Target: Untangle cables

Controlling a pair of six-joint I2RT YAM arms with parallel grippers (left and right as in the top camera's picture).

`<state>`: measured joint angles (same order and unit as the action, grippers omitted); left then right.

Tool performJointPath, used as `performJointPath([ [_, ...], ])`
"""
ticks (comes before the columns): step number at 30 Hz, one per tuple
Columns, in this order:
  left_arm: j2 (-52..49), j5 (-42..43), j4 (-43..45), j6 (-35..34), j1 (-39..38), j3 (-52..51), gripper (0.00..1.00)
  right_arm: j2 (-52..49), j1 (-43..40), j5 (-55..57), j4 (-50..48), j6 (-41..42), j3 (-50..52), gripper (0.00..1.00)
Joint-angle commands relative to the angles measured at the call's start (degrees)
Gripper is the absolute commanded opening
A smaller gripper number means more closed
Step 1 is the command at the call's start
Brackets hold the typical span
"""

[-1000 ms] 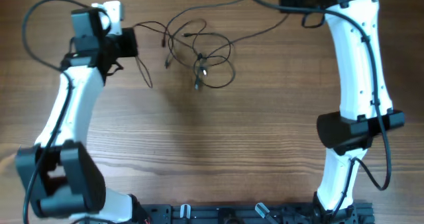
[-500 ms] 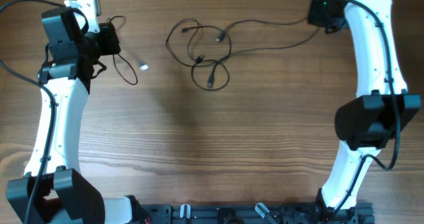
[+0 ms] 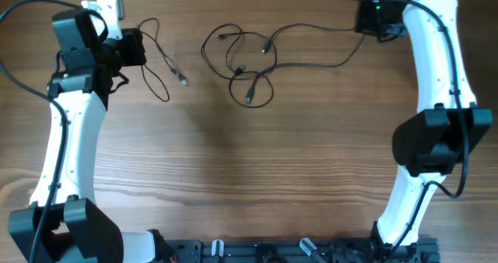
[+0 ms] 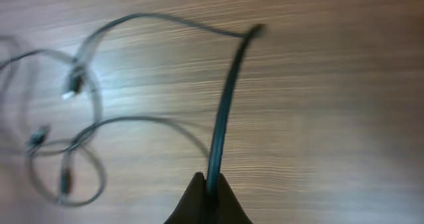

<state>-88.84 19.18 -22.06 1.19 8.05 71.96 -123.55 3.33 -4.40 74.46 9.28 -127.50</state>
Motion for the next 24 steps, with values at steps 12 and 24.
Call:
performJointPath([
  [12,1.25,7.61,0.39,-0.33,-12.59,0.28,0.06,-0.76,7.02,-4.04,-3.87,-1.64,0.46,0.04],
  [24,4.00,4.57,0.33,-0.42,-15.23,0.28,0.07,-0.76,5.05,-4.24,-4.20,-1.81,0.46,0.05],
])
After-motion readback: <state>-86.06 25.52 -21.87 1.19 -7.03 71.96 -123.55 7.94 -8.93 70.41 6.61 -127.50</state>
